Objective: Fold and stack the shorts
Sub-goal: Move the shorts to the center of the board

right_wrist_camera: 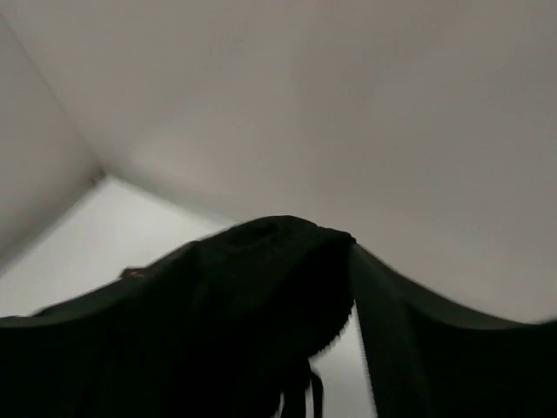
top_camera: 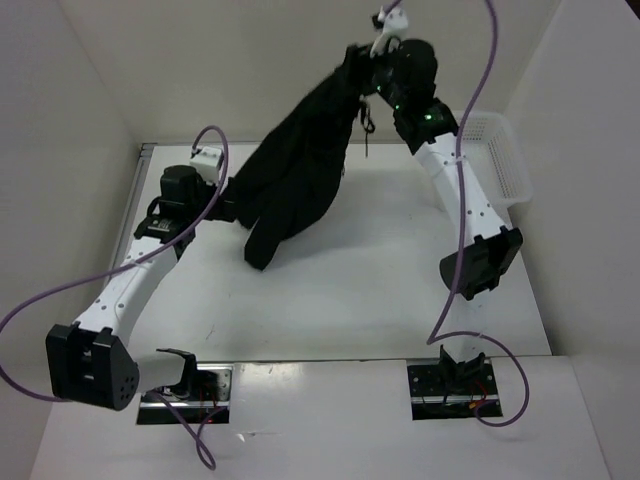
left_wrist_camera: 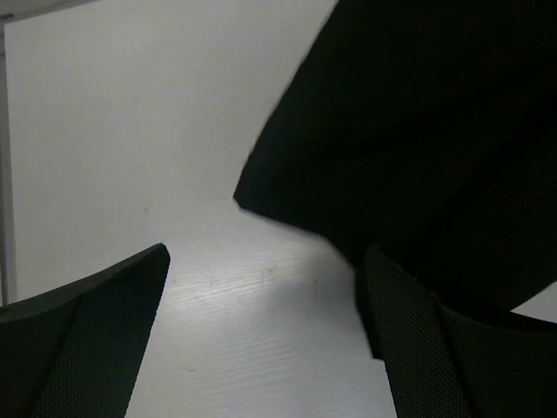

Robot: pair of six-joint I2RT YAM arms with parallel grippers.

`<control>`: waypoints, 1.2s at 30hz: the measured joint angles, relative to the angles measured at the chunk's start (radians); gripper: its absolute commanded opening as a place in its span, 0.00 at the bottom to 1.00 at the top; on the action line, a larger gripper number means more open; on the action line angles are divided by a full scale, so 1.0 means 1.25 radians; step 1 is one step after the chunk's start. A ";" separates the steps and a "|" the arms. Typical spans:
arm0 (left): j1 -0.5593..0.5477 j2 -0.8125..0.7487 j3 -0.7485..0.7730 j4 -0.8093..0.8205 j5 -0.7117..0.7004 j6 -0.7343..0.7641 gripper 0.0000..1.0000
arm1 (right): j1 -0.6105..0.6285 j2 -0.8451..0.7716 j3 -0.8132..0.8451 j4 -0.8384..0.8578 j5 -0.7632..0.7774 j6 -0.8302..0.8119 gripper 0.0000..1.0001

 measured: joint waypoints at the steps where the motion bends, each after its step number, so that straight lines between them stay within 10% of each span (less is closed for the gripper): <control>1: 0.013 -0.013 -0.014 0.001 0.000 0.000 1.00 | -0.010 0.002 -0.071 -0.005 -0.009 0.001 0.87; 11: 0.055 0.046 -0.080 -0.025 0.024 0.000 1.00 | -0.082 0.000 -0.515 -0.081 -0.063 -0.075 0.94; 20: 0.181 0.355 0.064 -0.060 0.027 0.000 0.89 | -0.061 0.088 -0.383 -0.045 -0.124 -0.077 0.88; 31: 0.217 0.419 0.119 -0.082 0.189 0.000 0.94 | -0.060 0.355 -0.218 -0.007 -0.121 -0.016 0.91; 36: 0.217 0.494 0.120 -0.076 0.214 0.003 0.79 | -0.058 0.393 -0.208 -0.012 -0.134 -0.022 0.88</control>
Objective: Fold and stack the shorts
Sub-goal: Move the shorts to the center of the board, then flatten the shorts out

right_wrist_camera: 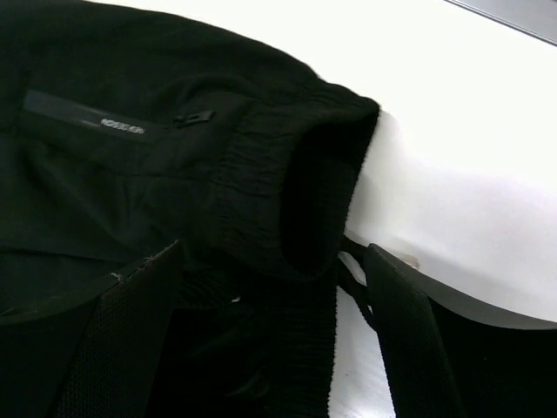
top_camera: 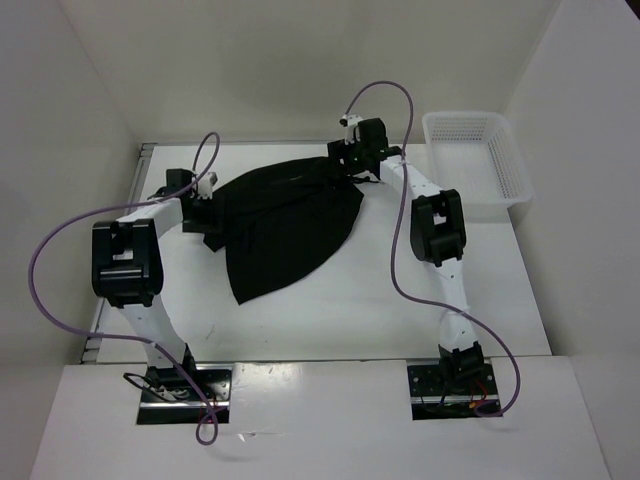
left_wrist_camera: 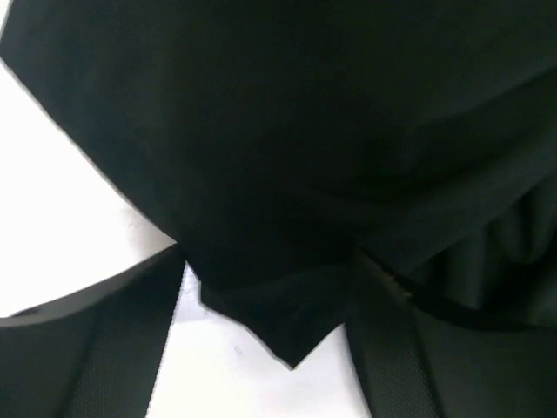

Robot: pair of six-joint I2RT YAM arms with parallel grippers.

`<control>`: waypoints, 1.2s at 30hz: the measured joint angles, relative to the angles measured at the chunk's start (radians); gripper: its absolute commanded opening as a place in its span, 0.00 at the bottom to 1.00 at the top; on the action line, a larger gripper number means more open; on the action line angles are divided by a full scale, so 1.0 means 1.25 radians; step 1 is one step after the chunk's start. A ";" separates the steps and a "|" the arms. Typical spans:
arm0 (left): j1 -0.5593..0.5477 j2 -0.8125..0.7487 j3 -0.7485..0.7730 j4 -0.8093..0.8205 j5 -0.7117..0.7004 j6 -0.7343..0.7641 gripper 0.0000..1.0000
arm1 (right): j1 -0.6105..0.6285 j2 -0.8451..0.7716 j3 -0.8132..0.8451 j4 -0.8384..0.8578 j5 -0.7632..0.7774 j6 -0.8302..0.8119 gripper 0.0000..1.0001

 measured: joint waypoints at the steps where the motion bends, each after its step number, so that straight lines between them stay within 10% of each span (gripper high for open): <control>1: 0.000 0.001 0.006 0.003 0.007 -0.002 0.79 | 0.001 0.001 0.000 0.000 -0.006 -0.001 0.88; 4: 0.000 0.009 0.013 0.012 0.013 -0.004 0.65 | 0.007 0.001 0.007 0.002 -0.023 -0.002 0.84; 11: 0.002 0.030 0.017 0.022 0.038 -0.005 0.01 | 0.032 0.002 0.016 0.002 -0.018 -0.004 0.34; 17: 0.002 0.042 0.046 0.021 0.024 -0.003 0.00 | 0.035 0.003 0.016 0.002 0.012 -0.001 0.00; 24: 0.005 0.042 0.173 -0.023 -0.035 -0.003 0.00 | 0.035 0.010 0.057 -0.008 0.044 -0.002 0.00; 36: 0.081 0.044 0.771 -0.088 -0.035 -0.003 0.00 | 0.023 -0.018 0.635 -0.058 0.075 -0.033 0.00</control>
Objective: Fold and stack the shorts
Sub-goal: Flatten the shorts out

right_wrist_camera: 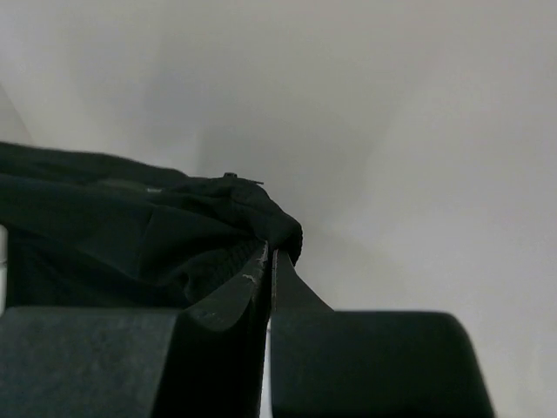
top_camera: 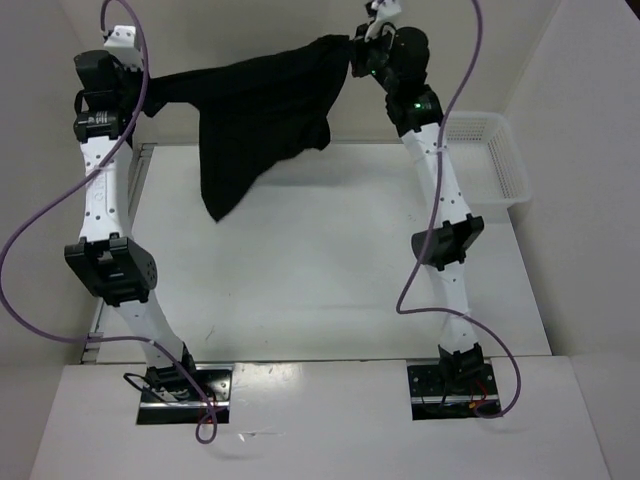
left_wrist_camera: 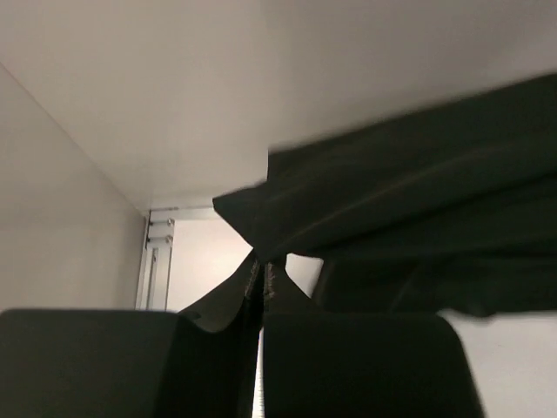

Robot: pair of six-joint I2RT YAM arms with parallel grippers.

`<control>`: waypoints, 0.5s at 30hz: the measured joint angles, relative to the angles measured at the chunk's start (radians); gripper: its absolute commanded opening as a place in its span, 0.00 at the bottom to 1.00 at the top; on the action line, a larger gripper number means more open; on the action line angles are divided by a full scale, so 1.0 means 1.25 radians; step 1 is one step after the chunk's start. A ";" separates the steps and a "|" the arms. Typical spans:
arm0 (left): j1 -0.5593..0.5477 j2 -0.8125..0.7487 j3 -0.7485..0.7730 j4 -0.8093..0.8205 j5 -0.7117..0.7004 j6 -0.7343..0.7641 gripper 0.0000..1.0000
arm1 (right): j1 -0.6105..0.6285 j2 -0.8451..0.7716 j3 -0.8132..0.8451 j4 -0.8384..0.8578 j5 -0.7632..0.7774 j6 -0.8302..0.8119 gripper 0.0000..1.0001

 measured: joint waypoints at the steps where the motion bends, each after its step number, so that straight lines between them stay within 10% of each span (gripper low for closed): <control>1: 0.001 -0.013 0.009 -0.004 0.004 0.000 0.00 | -0.002 -0.029 0.003 -0.005 -0.001 -0.002 0.00; 7: -0.012 -0.187 -0.158 -0.047 0.054 0.001 0.22 | -0.008 -0.248 -0.191 -0.075 -0.093 -0.049 0.00; 15: -0.092 -0.430 -0.729 -0.137 0.068 0.002 0.52 | -0.007 -0.467 -0.857 -0.138 -0.211 -0.159 0.00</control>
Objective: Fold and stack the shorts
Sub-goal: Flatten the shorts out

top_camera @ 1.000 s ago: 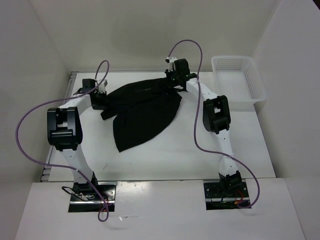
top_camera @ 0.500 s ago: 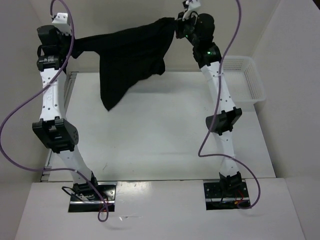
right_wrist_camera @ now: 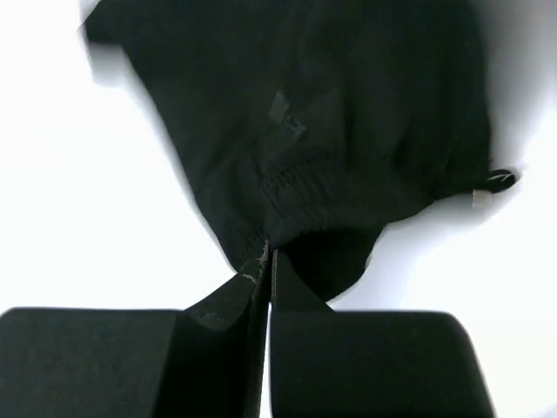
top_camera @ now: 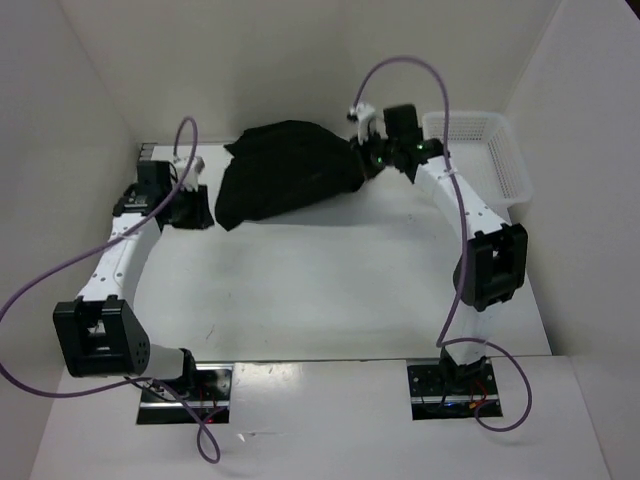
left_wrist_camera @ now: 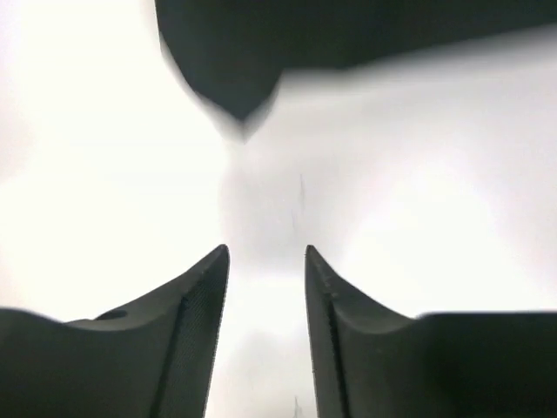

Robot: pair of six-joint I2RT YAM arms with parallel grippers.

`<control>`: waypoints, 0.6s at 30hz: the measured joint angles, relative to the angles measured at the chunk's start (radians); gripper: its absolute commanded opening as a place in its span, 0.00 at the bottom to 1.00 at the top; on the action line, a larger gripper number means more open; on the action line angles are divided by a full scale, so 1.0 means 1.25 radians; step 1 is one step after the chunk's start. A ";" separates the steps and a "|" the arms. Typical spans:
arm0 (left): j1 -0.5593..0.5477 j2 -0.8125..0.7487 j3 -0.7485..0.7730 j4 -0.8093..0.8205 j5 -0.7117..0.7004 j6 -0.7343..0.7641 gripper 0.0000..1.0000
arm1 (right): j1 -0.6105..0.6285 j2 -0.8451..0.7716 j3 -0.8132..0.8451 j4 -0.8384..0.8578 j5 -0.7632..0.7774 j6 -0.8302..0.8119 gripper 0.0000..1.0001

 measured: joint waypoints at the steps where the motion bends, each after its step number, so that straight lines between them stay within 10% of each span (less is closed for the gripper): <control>1: -0.005 -0.005 -0.060 -0.021 0.002 -0.001 0.53 | 0.000 -0.007 -0.087 -0.005 -0.001 -0.015 0.00; 7: -0.012 0.010 -0.188 -0.081 0.005 -0.002 0.57 | 0.000 -0.028 -0.456 -0.045 0.024 -0.081 0.00; 18: -0.012 0.348 0.066 0.094 0.033 -0.002 0.61 | 0.000 -0.153 -0.557 -0.008 0.065 -0.188 0.00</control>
